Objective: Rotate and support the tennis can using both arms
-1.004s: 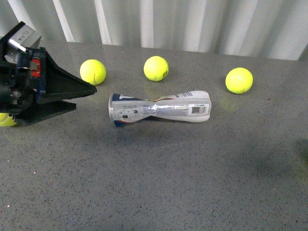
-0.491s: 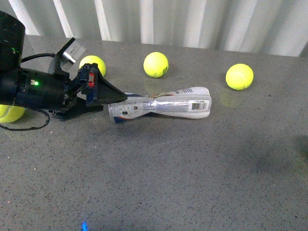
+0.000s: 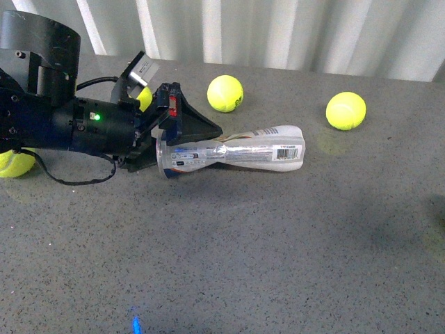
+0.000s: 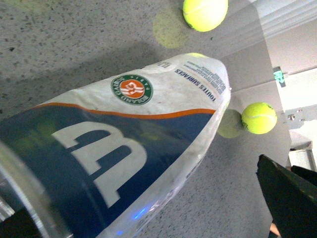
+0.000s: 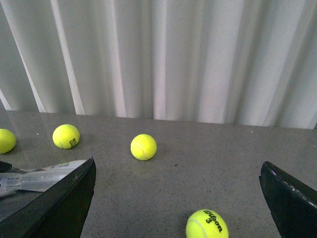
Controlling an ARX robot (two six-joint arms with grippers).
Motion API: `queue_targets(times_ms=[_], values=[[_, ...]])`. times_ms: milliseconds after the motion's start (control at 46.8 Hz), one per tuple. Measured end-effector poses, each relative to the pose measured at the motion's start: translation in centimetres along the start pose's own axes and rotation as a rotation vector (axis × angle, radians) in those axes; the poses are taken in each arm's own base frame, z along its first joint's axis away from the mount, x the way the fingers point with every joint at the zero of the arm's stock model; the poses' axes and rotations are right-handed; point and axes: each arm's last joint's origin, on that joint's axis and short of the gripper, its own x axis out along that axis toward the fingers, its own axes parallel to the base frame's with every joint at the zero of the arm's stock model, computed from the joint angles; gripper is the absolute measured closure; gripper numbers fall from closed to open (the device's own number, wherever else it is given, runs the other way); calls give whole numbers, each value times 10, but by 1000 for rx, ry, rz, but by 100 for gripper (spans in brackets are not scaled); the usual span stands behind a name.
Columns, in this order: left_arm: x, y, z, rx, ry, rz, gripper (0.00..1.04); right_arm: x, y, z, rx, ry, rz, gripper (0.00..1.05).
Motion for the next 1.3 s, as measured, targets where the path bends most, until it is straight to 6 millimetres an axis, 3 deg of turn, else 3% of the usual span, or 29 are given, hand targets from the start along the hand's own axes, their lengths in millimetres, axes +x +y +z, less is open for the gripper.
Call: queue_targets(times_ms=[342,470,534,662,812,940,1068,1303], values=[[6,-12,-31,-114,24,-40,78,0,0,0,0,0,0,7],[0,-24,-24,-111,49,-60,91,0,0,0,0,0,0,7],[-9,-39,-11,-85,60,-69,100,0,0,0,0,0,0,7],[-38,-77,28,-1,49,-35,101,0,0,0,0,0,0,7],[-67,-117,58,126,91,49,101,0,0,0,0,0,0,7],[-91,-174,89,415,248,186,101,0,0,0,0,0,0,7],[-96,-210,91,680,505,288,101,0,0,0,0,0,0,7],[-83,-234,87,982,818,399,101,0,0,0,0,0,0,7]])
